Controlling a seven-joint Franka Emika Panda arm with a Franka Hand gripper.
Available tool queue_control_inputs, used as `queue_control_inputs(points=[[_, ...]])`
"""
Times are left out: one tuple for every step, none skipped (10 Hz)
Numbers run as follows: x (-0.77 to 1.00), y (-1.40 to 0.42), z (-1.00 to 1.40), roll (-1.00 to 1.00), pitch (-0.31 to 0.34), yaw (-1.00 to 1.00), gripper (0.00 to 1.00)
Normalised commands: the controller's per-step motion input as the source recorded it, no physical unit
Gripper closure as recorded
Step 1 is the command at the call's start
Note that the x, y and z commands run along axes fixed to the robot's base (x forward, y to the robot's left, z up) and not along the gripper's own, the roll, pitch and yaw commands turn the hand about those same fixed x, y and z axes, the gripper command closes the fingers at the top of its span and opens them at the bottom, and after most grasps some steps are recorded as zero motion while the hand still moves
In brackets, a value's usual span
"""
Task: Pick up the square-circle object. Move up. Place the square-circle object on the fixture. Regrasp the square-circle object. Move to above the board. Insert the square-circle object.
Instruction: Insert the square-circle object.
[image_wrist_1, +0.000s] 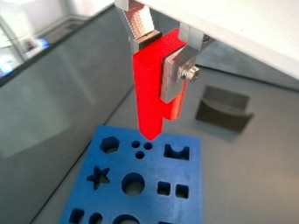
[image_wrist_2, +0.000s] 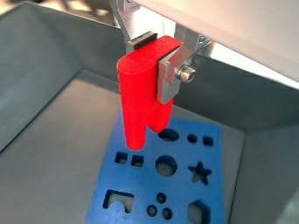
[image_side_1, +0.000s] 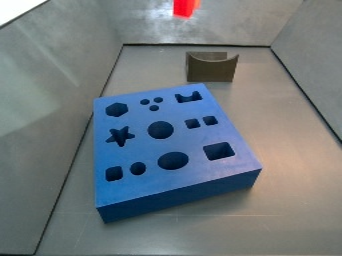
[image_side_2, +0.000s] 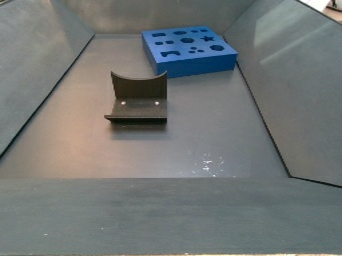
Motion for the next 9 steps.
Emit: queue_control_inputs(points=[[0.00, 0.00, -0.61, 0.00, 0.000, -1.00, 1.00], [0.00, 0.00, -0.61, 0.00, 0.000, -1.00, 1.00], [-0.23, -0.39, -0.57, 0.01, 0.000, -0.61, 1.00], [-0.51, -0.71, -0.52, 0.04, 0.014, -0.19, 1.00], [-0.56, -0.75, -0.49, 0.04, 0.026, -0.12, 1.00], [-0.42, -0.58, -0.52, 0.00, 0.000, -0.35, 1.00], [0.00, -0.24, -0.49, 0.00, -0.093, -0.91, 1.00], [0.00, -0.17, -0.49, 0.00, -0.086, -0.96, 1.00], [0.00, -0.14, -0.49, 0.00, -0.080, -0.97, 1.00]])
